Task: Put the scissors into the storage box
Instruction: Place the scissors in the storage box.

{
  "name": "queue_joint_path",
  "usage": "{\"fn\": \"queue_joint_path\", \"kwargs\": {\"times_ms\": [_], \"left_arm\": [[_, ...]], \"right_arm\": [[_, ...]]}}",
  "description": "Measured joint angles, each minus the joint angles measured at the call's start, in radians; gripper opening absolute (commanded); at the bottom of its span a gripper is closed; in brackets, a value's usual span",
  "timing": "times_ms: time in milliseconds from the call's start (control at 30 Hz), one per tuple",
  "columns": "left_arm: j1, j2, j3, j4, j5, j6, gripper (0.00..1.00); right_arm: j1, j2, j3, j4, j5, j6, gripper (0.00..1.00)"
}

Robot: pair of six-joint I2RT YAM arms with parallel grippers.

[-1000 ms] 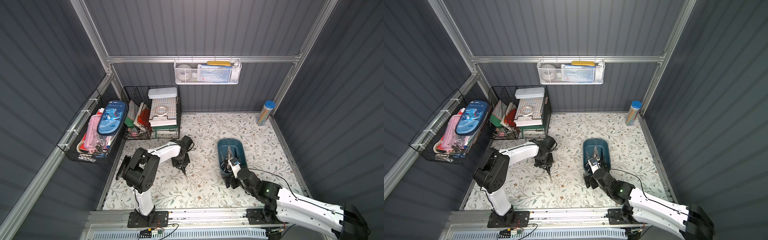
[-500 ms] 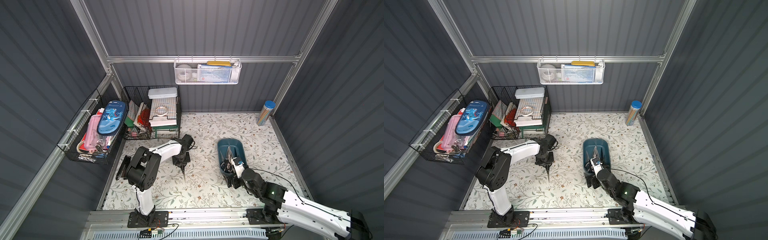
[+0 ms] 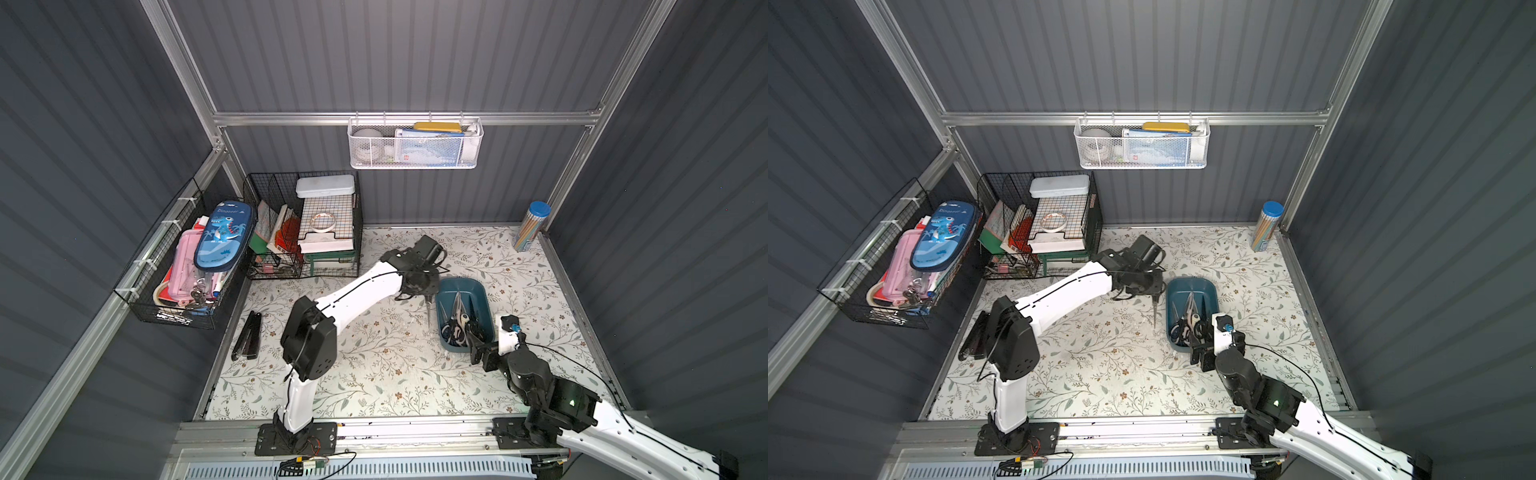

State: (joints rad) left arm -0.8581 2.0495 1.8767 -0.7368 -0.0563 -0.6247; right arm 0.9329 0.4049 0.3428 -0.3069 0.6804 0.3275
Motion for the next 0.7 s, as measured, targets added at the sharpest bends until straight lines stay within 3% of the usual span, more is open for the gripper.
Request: {"fn": "queue_joint_path", "kwargs": {"times_ms": [233, 433, 467, 500, 700], "left_arm": [[-0.055, 0.221, 0.190, 0.002, 0.123, -0.006, 0.00], [-0.066, 0.328, 0.237, 0.013, 0.176, -0.045, 0.00], [-0.066, 0.336, 0.243, 0.012, 0.181, -0.052, 0.07], [-0.066, 0.342, 0.254, 0.010, 0.183, -0.058, 0.26], [-0.064, 0.333, 0.320, 0.019, 0.140, -0.070, 0.43]], "right_arm": [[0.000, 0.087, 0.278, -0.147, 0.290, 0.085, 0.99], [0.000, 0.026, 0.273, -0.096, 0.393, 0.037, 0.99], [-0.001, 0.009, 0.251, -0.081, 0.397, 0.026, 0.99], [-0.001, -0.005, 0.232, -0.076, 0.398, 0.023, 0.99], [-0.001, -0.053, 0.146, -0.073, 0.381, 0.005, 0.99]]}}
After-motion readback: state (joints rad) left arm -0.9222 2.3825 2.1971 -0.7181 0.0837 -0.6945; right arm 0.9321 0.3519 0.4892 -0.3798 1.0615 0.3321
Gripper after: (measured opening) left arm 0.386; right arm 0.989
